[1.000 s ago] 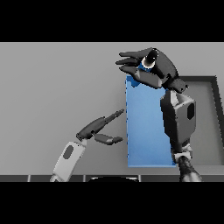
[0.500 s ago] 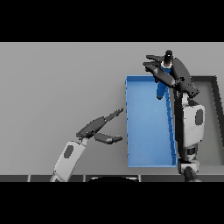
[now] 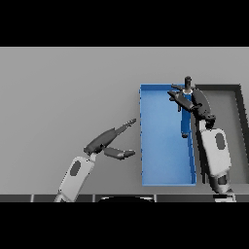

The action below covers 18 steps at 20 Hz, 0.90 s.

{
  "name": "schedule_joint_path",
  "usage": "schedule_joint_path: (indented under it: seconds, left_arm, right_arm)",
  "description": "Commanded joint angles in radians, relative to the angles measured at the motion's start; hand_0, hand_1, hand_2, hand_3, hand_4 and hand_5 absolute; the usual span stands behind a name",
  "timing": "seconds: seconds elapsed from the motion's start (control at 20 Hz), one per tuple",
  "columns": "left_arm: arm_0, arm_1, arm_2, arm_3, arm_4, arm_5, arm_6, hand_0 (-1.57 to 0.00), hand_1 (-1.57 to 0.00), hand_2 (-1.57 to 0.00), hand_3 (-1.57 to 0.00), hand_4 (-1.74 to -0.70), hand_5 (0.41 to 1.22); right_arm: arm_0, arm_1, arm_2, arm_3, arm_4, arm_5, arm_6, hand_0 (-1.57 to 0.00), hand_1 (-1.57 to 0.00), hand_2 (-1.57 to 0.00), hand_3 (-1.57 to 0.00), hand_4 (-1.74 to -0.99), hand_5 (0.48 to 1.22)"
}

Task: Pick up the blue pipe and place it into the blue bin.

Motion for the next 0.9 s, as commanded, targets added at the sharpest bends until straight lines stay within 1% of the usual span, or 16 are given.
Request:
schedule_joint_path:
  seconds: [0.0, 0.05, 0.1, 0.15, 0.25, 0.3, 0.35, 0.4, 0.45, 0.5, 0.55, 0.6, 0.65, 0.7, 0.75, 0.85]
  left_arm:
    - [0.002, 0.007, 0.001, 0.002, -0.003, -0.001, -0.004, 0.0, 0.0, 0.0, 0.0, -0.92, 0.476]
    - [0.001, 0.007, 0.0, 0.004, -0.006, -0.001, 0.002, 0.0, 0.0, 0.0, 0.0, -0.92, 0.478]
    - [0.006, 0.008, -0.004, -0.002, -0.01, 0.002, -0.002, 0.0, 0.0, 0.0, 0.0, -0.92, 0.48]
    - [-0.002, 0.002, -0.002, -0.007, -0.006, 0.004, 0.006, 0.0, 0.0, 0.0, 0.0, -0.92, 0.481]
    - [-0.001, 0.002, -0.002, 0.005, -0.012, 0.006, 0.005, 0.0, 0.0, 0.0, 0.0, -0.92, 0.486]
    - [-0.016, -0.007, -0.004, 0.018, -0.019, 0.014, 0.011, 0.0, 0.0, 0.0, 0.0, -0.92, 0.489]
    - [0.002, -0.009, -0.01, 0.009, -0.015, 0.01, 0.005, 0.0, 0.0, 0.0, 0.0, -0.92, 0.491]
    - [-0.002, -0.011, -0.006, 0.008, -0.013, 0.012, 0.007, 0.0, 0.0, 0.0, 0.0, -0.92, 0.493]
    - [-0.004, -0.008, -0.002, 0.002, -0.006, 0.009, 0.01, 0.0, 0.0, 0.0, 0.0, -0.92, 0.493]
    - [-0.01, -0.007, 0.002, 0.012, -0.011, 0.014, 0.008, 0.0, 0.0, 0.0, 0.0, -0.92, 0.493]
    - [-0.005, -0.004, 0.001, 0.015, -0.012, 0.012, 0.004, 0.0, 0.0, 0.0, 0.0, -0.92, 0.493]
    - [-0.001, -0.006, -0.002, 0.017, -0.013, 0.011, 0.003, 0.0, 0.0, 0.0, 0.0, -0.93, 0.494]
    - [0.0, -0.005, -0.002, 0.015, -0.011, 0.01, 0.003, 0.0, 0.0, 0.0, 0.0, -0.93, 0.494]
    - [0.002, -0.003, -0.002, 0.012, -0.011, 0.01, 0.0, 0.0, 0.0, 0.0, 0.0, -0.92, 0.494]
    - [0.001, -0.007, -0.002, 0.009, -0.009, 0.01, 0.006, 0.0, 0.0, 0.0, 0.0, -0.93, 0.494]
    - [-0.001, 0.008, 0.006, 0.017, -0.008, 0.005, -0.005, 0.0, 0.0, 0.0, 0.0, -0.93, 0.495]
  right_arm:
    - [0.012, -0.043, 0.046, 0.013, -0.051, -0.038, 0.0, -1.57, -1.57, -1.57, -1.57, -1.497, 1.221]
    - [0.022, -0.077, 0.091, 0.019, -0.089, -0.069, 0.0, -1.57, -1.57, -1.57, -1.26, -1.546, 1.221]
    - [0.029, -0.113, 0.146, 0.025, -0.146, -0.113, 0.0, -1.57, -1.57, -1.57, -1.01, -1.585, 1.221]
    - [0.016, -0.155, 0.211, 0.043, -0.209, -0.166, 0.0, -1.57, -1.57, -1.57, -0.8, -1.616, 1.221]
    - [-0.002, -0.234, 0.325, 0.06, -0.328, -0.249, 0.0, -1.57, -1.57, -1.57, -0.51, -1.661, 1.221]
    - [-0.016, -0.265, 0.378, 0.072, -0.397, -0.292, 0.0, -1.57, -1.57, -1.57, -0.41, -1.677, 1.171]
    - [-0.037, -0.29, 0.429, 0.086, -0.457, -0.336, 0.0, -1.57, -1.57, -1.52, -0.45, -1.626, 1.161]
    - [-0.054, -0.312, 0.456, 0.092, -0.5, -0.355, -0.001, -1.36, -1.28, -1.23, -0.36, -1.553, 1.154]
    - [-0.06, -0.335, 0.489, 0.088, -0.535, -0.386, 0.0, -1.08, -1.03, -0.99, -0.29, -1.469, 1.148]
    - [-0.081, -0.363, 0.527, 0.095, -0.573, -0.42, 0.0, -0.87, -0.82, -0.79, -0.23, -1.405, 1.137]
    - [-0.09, -0.378, 0.547, 0.096, -0.586, -0.426, 0.0, -0.69, -0.66, -0.63, -0.19, -1.37, 1.125]
    - [-0.111, -0.391, 0.581, 0.096, -0.583, -0.412, -0.001, -0.55, -0.52, -0.5, -0.15, -1.339, 1.108]
    - [-0.133, -0.412, 0.617, 0.095, -0.571, -0.385, -0.001, -0.44, -0.42, -0.4, -0.12, -1.307, 1.068]
    - [-0.146, -0.438, 0.66, 0.088, -0.54, -0.359, 0.0, -0.35, -0.34, -0.32, -0.09, -1.279, 1.01]
    - [-0.167, -0.451, 0.698, 0.094, -0.519, -0.338, 0.0, -0.28, -0.27, -0.26, -0.08, -1.25, 0.962]
    - [-0.199, -0.487, 0.77, 0.087, -0.512, -0.287, 0.0, -0.18, -0.17, -0.16, -0.05, -1.219, 0.87]
